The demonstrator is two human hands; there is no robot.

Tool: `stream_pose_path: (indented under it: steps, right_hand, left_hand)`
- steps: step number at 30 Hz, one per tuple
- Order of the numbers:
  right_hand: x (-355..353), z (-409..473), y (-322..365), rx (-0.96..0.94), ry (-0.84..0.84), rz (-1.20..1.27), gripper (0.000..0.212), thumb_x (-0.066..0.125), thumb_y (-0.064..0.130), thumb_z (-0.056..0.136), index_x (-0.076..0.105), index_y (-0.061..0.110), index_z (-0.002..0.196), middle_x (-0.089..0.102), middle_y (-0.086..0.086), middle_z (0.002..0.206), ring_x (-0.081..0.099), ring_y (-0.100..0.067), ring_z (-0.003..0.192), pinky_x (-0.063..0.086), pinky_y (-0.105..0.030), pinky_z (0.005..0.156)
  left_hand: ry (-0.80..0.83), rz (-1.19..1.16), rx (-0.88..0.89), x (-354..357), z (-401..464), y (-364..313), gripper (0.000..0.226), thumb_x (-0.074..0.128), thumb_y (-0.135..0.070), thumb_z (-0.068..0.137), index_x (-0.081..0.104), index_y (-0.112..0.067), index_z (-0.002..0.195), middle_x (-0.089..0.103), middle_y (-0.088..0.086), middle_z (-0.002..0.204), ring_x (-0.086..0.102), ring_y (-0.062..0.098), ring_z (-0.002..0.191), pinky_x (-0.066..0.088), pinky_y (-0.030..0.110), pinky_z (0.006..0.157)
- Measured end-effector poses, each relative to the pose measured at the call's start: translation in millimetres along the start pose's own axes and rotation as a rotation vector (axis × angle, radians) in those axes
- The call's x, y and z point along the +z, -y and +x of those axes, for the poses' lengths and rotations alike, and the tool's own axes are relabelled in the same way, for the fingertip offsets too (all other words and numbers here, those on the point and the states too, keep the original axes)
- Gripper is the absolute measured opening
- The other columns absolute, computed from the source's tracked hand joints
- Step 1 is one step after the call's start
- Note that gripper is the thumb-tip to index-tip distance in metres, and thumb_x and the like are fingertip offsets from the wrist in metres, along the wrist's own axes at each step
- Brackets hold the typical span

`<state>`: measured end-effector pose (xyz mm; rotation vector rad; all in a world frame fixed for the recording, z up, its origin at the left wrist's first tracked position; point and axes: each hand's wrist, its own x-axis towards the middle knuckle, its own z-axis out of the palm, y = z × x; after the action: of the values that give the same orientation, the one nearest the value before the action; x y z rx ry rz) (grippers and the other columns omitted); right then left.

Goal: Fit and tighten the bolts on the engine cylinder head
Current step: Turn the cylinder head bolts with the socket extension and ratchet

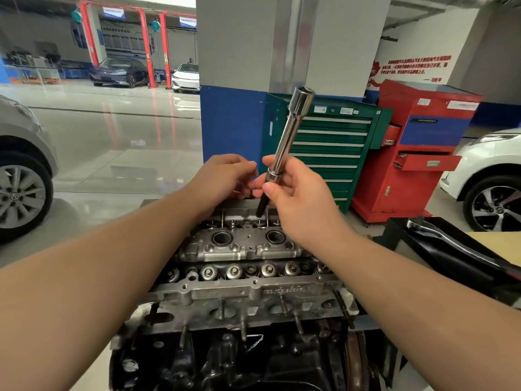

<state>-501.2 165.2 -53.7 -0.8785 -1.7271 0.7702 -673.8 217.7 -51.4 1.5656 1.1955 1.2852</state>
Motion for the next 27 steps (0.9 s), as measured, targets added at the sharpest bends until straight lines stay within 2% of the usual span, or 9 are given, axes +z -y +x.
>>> stream_pose_path:
  steps: [4,8,12,14,17,19,21,24,27]
  right_hand:
    - [16.5,7.9,2.7,0.016,0.039,0.002,0.032,0.059,0.004,0.100,0.059,0.035,0.111,0.074,0.003,0.100,0.076,-0.014,0.091,0.060,-0.043,0.093]
    - [19.4,13.0,1.2,0.004,0.037,0.003,0.038,0.057,0.004,0.102,0.058,0.042,0.106,0.075,0.010,0.096,0.076,-0.009,0.087,0.060,-0.037,0.091]
    - [20.0,10.6,-6.0,-0.021,0.002,0.003,0.041,0.056,0.005,0.102,0.056,0.046,0.104,0.075,0.012,0.090,0.076,-0.012,0.085,0.059,-0.032,0.090]
    - [21.7,9.2,-8.6,-0.042,-0.011,-0.012,0.039,0.056,0.006,0.102,0.056,0.044,0.110,0.074,0.007,0.093,0.076,-0.013,0.085,0.058,-0.030,0.089]
    - [24.9,9.6,-11.6,-0.043,-0.026,-0.028,0.036,0.061,0.009,0.099,0.059,0.031,0.128,0.073,0.003,0.098,0.075,-0.018,0.083,0.059,-0.041,0.090]
    - [25.8,10.3,-13.0,-0.025,-0.031,-0.042,0.035,0.070,0.017,0.094,0.061,0.029,0.126,0.073,-0.001,0.096,0.074,-0.027,0.082,0.058,-0.052,0.087]
    - [26.0,10.9,-12.4,-0.009,-0.027,-0.065,0.035,0.077,0.025,0.088,0.064,0.027,0.120,0.074,0.000,0.097,0.072,-0.028,0.085,0.058,-0.053,0.085]
    - [23.4,11.7,-13.1,0.019,-0.003,-0.088,0.030,0.078,0.029,0.087,0.068,0.026,0.115,0.075,0.006,0.097,0.072,-0.017,0.089,0.058,-0.048,0.088]
    - [18.4,10.1,-18.7,0.041,0.095,-0.173,0.023,0.068,0.016,0.094,0.069,0.029,0.113,0.077,0.005,0.097,0.071,-0.014,0.095,0.056,-0.043,0.093]
  left_hand:
    - [-0.015,0.008,0.061,-1.3,-0.5,-1.0,0.028,0.071,-0.046,0.085,0.072,-0.022,0.069,0.064,0.000,0.066,0.058,0.014,0.061,0.050,0.032,0.064]
    - [-0.109,-0.071,0.153,-5.6,1.3,-7.5,0.027,0.062,-0.034,0.099,0.075,-0.014,0.088,0.072,0.003,0.078,0.065,0.015,0.068,0.056,0.029,0.063]
    - [-0.140,-0.159,0.280,-8.0,-3.2,-22.2,0.030,0.055,-0.039,0.104,0.075,-0.019,0.094,0.074,0.004,0.090,0.066,0.020,0.079,0.060,0.036,0.075]
    - [-0.124,-0.152,0.376,-7.0,-8.3,-28.8,0.027,0.059,-0.043,0.102,0.076,-0.023,0.095,0.074,0.000,0.092,0.068,0.019,0.084,0.062,0.037,0.079]
    - [-0.100,-0.100,0.490,-2.7,-16.0,-36.0,0.013,0.076,-0.043,0.092,0.076,-0.030,0.095,0.073,-0.004,0.089,0.069,0.016,0.083,0.060,0.034,0.078]
    - [-0.131,-0.079,0.519,-0.8,-18.0,-38.8,0.014,0.085,-0.040,0.083,0.075,-0.035,0.091,0.072,-0.008,0.085,0.069,0.013,0.082,0.059,0.030,0.076]
    - [-0.171,-0.070,0.529,-0.5,-17.4,-39.8,0.015,0.088,-0.036,0.080,0.075,-0.034,0.088,0.072,-0.007,0.084,0.069,0.011,0.081,0.058,0.029,0.077]
    - [-0.142,-0.092,0.516,0.4,-16.2,-39.2,0.010,0.081,-0.026,0.090,0.077,-0.024,0.099,0.076,-0.002,0.083,0.074,0.014,0.080,0.059,0.028,0.076]
    - [-0.041,-0.169,0.474,-0.6,-14.7,-37.3,0.018,0.064,-0.021,0.102,0.072,-0.015,0.118,0.079,0.007,0.091,0.075,0.022,0.082,0.059,0.030,0.078]
